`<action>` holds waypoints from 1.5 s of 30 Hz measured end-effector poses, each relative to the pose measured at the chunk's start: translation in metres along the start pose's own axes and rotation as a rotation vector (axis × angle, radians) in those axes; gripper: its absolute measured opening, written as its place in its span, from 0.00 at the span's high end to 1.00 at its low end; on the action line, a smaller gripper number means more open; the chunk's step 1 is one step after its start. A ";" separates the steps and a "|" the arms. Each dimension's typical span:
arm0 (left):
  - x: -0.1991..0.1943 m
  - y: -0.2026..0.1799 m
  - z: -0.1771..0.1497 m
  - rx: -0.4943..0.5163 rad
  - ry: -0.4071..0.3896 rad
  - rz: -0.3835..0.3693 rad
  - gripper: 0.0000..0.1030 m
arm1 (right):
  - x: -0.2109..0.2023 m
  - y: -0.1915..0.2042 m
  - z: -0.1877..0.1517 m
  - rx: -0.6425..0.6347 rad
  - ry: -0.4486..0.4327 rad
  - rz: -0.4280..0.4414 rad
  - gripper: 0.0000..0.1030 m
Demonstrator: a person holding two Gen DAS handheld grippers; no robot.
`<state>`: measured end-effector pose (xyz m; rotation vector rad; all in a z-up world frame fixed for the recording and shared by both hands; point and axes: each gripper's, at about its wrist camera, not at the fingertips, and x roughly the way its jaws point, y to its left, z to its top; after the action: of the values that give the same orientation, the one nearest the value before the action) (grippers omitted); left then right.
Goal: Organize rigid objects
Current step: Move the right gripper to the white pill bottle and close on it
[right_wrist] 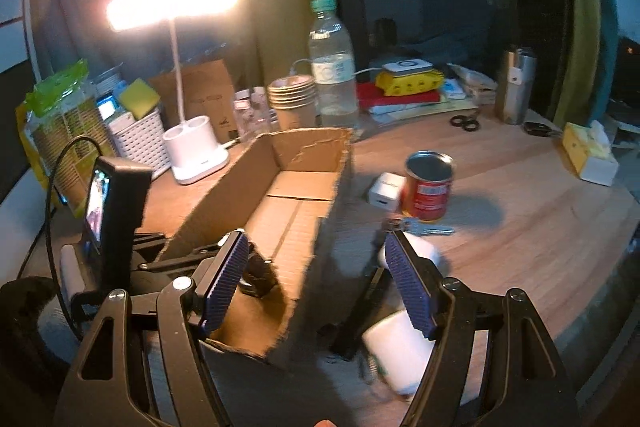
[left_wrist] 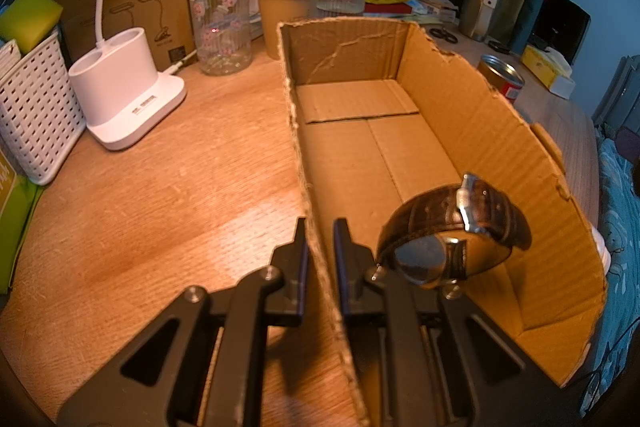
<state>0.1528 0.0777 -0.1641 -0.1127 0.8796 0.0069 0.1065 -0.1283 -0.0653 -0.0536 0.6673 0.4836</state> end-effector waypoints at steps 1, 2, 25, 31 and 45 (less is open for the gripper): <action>0.000 0.000 0.000 0.000 0.000 0.000 0.87 | -0.002 -0.003 -0.001 0.005 -0.001 -0.007 0.28; 0.000 0.000 0.000 0.000 0.000 0.000 0.87 | -0.003 -0.007 -0.003 0.010 -0.001 -0.014 0.28; -0.001 -0.005 -0.001 0.005 -0.001 0.001 0.87 | 0.009 -0.048 -0.057 0.029 0.115 -0.158 0.28; -0.001 -0.005 -0.001 0.005 -0.001 0.001 0.87 | 0.019 -0.046 -0.062 0.020 0.136 -0.151 0.28; -0.001 -0.004 -0.001 0.005 -0.001 0.001 0.87 | 0.025 -0.048 -0.068 0.010 0.135 -0.152 0.54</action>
<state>0.1521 0.0737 -0.1635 -0.1074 0.8790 0.0061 0.1059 -0.1744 -0.1393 -0.1280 0.7911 0.3319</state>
